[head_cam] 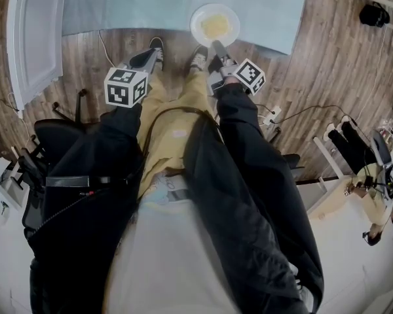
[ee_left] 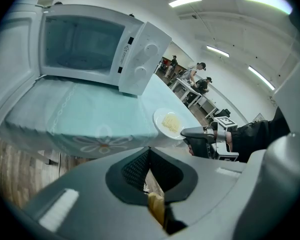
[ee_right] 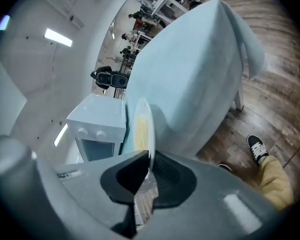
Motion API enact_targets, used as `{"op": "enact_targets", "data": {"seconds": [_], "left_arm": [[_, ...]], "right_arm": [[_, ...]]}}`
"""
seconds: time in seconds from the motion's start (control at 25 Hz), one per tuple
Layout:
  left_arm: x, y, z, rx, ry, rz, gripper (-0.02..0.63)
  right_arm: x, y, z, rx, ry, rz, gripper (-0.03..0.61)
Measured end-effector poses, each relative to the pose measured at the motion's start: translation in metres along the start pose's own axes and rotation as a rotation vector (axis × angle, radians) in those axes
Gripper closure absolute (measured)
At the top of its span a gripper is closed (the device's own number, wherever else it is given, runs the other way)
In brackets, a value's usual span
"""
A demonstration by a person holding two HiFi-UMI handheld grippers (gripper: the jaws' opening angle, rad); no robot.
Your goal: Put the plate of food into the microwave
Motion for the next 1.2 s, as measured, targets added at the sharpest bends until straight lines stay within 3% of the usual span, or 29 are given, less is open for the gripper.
{"op": "enact_targets", "data": {"seconds": [0.36,0.76,1.2], "left_arm": [[0.005,-0.002,0.003,0.019,0.010,-0.019,0.614],[0.017,-0.010,0.014,0.077,0.043,-0.055,0.614],[0.063,-0.008,0.078,0.189,0.111,-0.129,0.615]], "right_arm": [[0.006,-0.004,0.001,-0.008,0.080,-0.027,0.571],[-0.026,-0.018,0.025,0.081,0.160,0.135,0.571],[-0.120,-0.061,0.106,0.145,0.226,0.316,0.569]]}}
Point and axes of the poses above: the fingertips, and each gripper's own axes: x backward along the fingers, z to its left, y out of its top, the point moved 9 cm from there along x, backward along the fingers, and after that the axes turned 9 degrees about z, right-handed, at the moved point
